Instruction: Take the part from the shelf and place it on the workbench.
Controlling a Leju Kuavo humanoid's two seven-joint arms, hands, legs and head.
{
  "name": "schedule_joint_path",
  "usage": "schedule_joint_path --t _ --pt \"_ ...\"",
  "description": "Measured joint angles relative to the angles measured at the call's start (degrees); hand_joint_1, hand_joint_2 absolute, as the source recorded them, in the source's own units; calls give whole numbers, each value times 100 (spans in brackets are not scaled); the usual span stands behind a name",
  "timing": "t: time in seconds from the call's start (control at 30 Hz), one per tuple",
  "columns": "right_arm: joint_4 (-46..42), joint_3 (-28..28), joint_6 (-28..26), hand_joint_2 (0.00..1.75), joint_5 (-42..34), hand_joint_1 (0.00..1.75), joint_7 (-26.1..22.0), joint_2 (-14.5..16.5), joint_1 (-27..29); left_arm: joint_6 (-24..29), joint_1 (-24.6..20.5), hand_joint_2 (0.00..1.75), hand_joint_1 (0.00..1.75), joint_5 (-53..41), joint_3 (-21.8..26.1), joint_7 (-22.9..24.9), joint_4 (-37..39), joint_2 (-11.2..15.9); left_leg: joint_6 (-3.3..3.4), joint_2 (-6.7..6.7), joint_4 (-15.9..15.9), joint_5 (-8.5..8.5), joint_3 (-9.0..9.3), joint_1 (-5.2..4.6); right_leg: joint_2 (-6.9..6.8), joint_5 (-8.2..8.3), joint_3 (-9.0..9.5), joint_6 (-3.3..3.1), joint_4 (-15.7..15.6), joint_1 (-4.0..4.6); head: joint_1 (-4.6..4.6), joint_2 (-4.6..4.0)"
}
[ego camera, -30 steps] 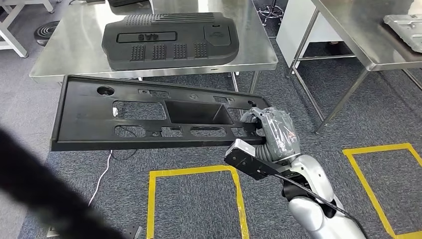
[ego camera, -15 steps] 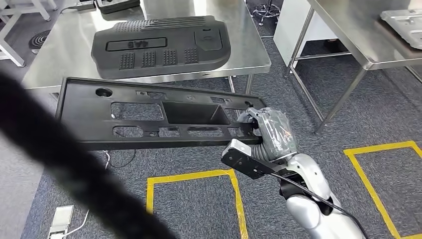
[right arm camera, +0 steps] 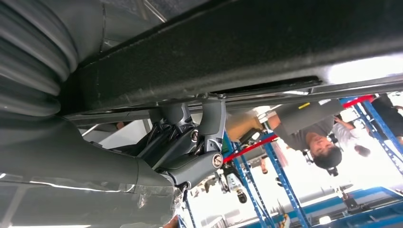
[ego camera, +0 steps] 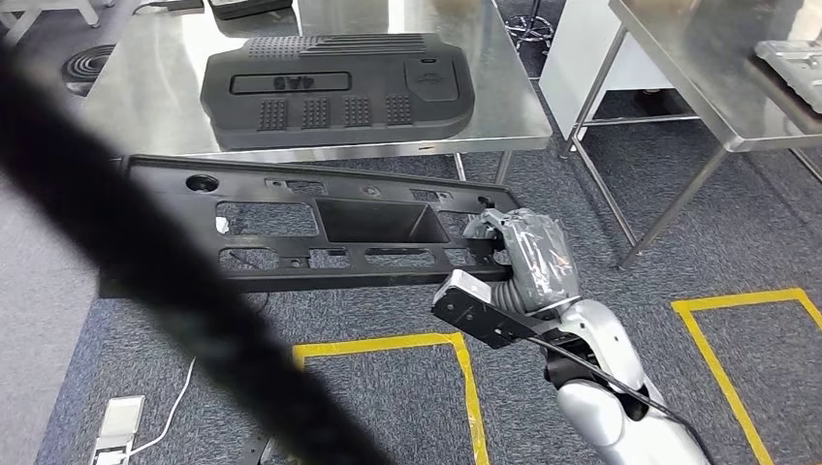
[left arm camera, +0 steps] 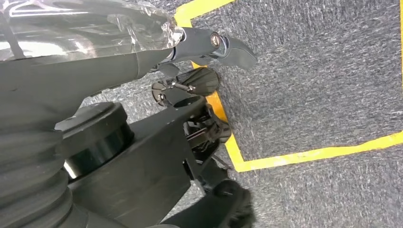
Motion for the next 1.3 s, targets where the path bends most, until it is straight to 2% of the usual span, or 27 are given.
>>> schedule_joint_path --t 0.03,0.07,0.1,0.17,0.23,0.3,0.4,0.47,0.53,0.57,0.6,0.63,0.7,0.73,0.77,0.9,0.97,1.03,1.07,1.1,1.13,1.2,1.23,1.27,1.3 --pt "9 1 0 175 2 175 0 0 5 -2 3 175 0 -1 -1 1 0 0 15 1 1 -7 2 -14 1 -103 -165 -4 317 5 26 0" --pt "20 3 -1 175 5 175 0 0 11 -4 5 175 0 -1 -1 1 0 0 26 -1 1 -15 6 -29 1 -107 -262 -14 481 9 46 0" --pt "29 4 -2 175 10 175 0 0 15 -3 6 175 0 -1 -2 2 0 0 34 -4 2 -22 16 -43 1 1 -256 -34 425 14 58 -1" --pt "39 6 -4 175 18 175 0 0 14 -2 4 175 0 -1 -2 2 0 -1 36 -13 3 -48 51 -59 0 405 13 -110 -229 44 81 -1" --pt "42 8 -4 175 21 175 -1 2 7 -2 0 175 0 -1 -2 3 -1 -3 7 -20 10 -75 67 -77 -3 645 285 -174 -857 92 89 0" --pt "45 11 -4 175 25 175 -3 7 0 -2 -2 175 0 -1 -3 8 -2 -6 -41 -19 -2 -82 68 -78 1 646 357 -199 -1027 126 95 0" --pt "49 15 -4 175 35 175 -8 20 -8 -1 -8 175 0 -1 -6 11 -2 -5 -137 -16 75 -168 74 -82 -6 672 422 -258 -1133 82 100 0" --pt "52 17 -4 175 39 175 -13 38 -21 1 -12 175 0 -1 -6 12 -2 -4 -199 -12 559 -439 -131 -60 -29 681 475 -291 -1184 52 58 0" --pt "59 19 -3 175 38 175 -16 54 -30 2 -5 175 0 -1 -6 13 -2 -3 -246 -9 1266 -725 -500 -23 -41 664 492 -308 -1186 47 12 0" --pt "66 20 -2 175 37 175 -17 60 -29 3 2 175 0 -1 -6 13 -2 -3 -262 -9 1470 -750 -622 -7 -44 654 501 -309 -1184 45 -1 0" --pt "74 21 -1 175 37 175 -17 63 -28 4 6 175 0 -1 -6 13 -2 -2 -275 -8 1467 -660 -646 9 -44 640 515 -304 -1182 40 -13 0" --pt "81 22 -1 175 37 175 -17 68 -28 7 6 175 0 -1 -6 13 -2 -1 -284 -6 1247 -473 -562 24 -42 622 536 -291 -1178 32 -25 0" --pt "88 25 -5 175 33 175 -21 78 -31 20 3 175 0 -1 -6 13 -2 3 -290 -7 502 -72 -236 42 -36 572 582 -238 -1159 24 -44 0" --pt "88 26 -10 175 27 175 -25 82 -35 26 0 175 0 -2 -6 13 -2 4 -275 -10 216 25 -114 37 -31 549 590 -205 -1143 27 -55 0" --pt "88 28 -15 175 20 175 -32 86 -39 30 1 175 0 -3 -6 13 -2 4 -252 -13 56 51 -51 29 -27 535 591 -172 -1135 35 -48 0" --pt "90 42 -22 175 9 175 -61 92 -49 35 2 175 0 -5 -5 13 -2 11 -94 -18 -47 34 -12 7 -23 462 592 -43 -1096 12 15 0" --pt "91 49 -27 175 6 175 -67 93 -57 34 -10 175 0 -5 -5 13 -2 13 -29 -13 -88 41 24 16 -22 207 395 -4 -651 4 62 0" --pt "99 57 -31 175 3 175 -70 94 -56 33 -11 175 0 -5 -6 13 -2 12 13 -9 -90 25 35 -2 -20 -96 -11 5 118 7 119 0" --pt "107 60 -31 175 2 175 -70 94 -52 33 -8 175 0 -5 -6 13 -2 13 24 -9 -88 16 41 -15 -20 -143 -169 1 382 7 141 0" --pt "115 63 -31 175 2 175 -70 94 -50 33 -6 175 0 -5 -6 13 -2 14 35 -12 -87 5 53 -27 -20 -80 -236 -12 451 9 158 0" --pt "121 65 -31 175 2 175 -70 94 -50 33 -5 175 0 -5 -6 13 -2 15 39 -17 -85 -8 73 -36 -20 93 -186 -34 279 14 171 0" --pt "127 67 -32 175 2 175 -70 94 -53 33 -7 175 0 -5 -6 13 -2 15 30 -29 -86 -43 122 -48 -20 520 131 -106 -463 42 195 0" --pt "128 67 -34 175 2 175 -71 94 -57 33 -11 175 0 -5 -5 13 -2 15 13 -35 -81 -60 134 -55 -20 648 278 -139 -804 66 200 0" --pt "129 68 -36 175 2 175 -71 94 -59 33 -13 175 0 -5 -5 13 -2 16 -11 -35 -79 -70 136 -56 -19 699 365 -165 -1011 89 206 0" --pt "129 69 -38 175 2 175 -71 94 -61 33 -15 175 0 -5 -5 13 -2 16 -39 -34 -82 -75 132 -53 -15 683 395 -184 -1090 111 209 0"
